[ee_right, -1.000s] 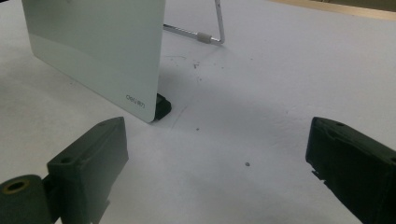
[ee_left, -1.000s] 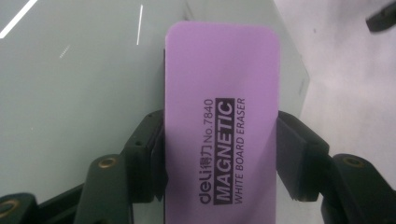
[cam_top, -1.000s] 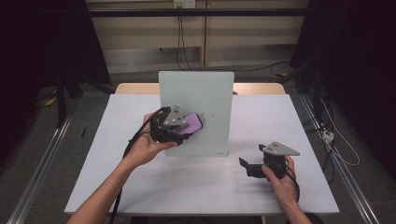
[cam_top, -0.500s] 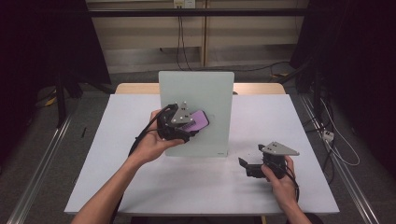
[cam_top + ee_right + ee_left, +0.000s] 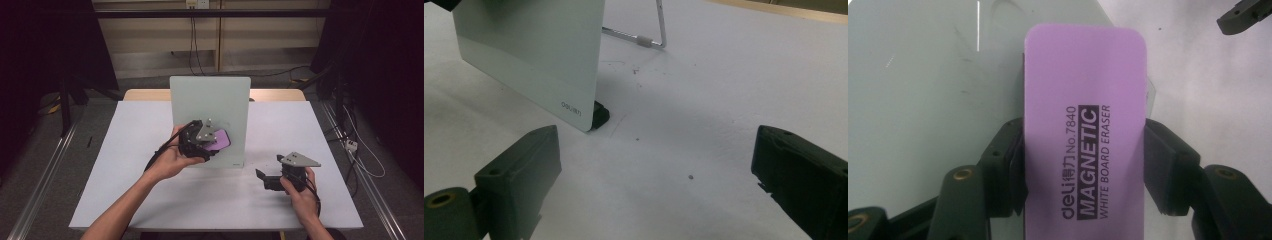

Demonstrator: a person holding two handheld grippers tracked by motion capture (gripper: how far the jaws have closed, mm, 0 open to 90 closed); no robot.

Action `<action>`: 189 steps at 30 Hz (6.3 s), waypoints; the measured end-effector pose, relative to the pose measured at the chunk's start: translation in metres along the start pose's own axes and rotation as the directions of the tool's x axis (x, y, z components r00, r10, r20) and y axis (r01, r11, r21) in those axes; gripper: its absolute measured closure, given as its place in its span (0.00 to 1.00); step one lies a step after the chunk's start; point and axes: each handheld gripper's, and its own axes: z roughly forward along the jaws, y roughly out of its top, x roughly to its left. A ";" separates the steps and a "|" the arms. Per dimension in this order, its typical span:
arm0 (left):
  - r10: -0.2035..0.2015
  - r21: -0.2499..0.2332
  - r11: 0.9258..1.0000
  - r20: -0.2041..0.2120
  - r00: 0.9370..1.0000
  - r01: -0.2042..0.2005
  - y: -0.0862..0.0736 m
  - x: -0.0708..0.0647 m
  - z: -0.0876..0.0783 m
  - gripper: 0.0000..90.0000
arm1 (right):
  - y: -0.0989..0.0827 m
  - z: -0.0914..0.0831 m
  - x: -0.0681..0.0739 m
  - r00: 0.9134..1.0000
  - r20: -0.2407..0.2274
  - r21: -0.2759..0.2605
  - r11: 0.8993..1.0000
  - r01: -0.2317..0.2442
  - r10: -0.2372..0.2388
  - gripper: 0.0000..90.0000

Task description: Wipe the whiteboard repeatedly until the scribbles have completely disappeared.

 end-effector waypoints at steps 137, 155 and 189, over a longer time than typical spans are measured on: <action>-0.093 -0.036 0.995 -0.046 0.995 0.091 -0.020 0.017 -0.027 0.45 | 0.000 0.000 0.001 1.000 -0.005 0.006 1.000 -0.004 0.004 0.06; 0.047 0.076 0.996 0.062 0.997 -0.051 -0.009 -0.030 0.033 0.45 | 0.000 -0.001 0.001 1.000 -0.008 0.001 1.000 -0.003 0.003 0.06; -0.174 -0.095 0.981 -0.066 0.983 0.167 -0.038 0.026 -0.046 0.45 | 0.002 0.003 0.001 1.000 -0.004 0.001 1.000 -0.012 0.012 0.06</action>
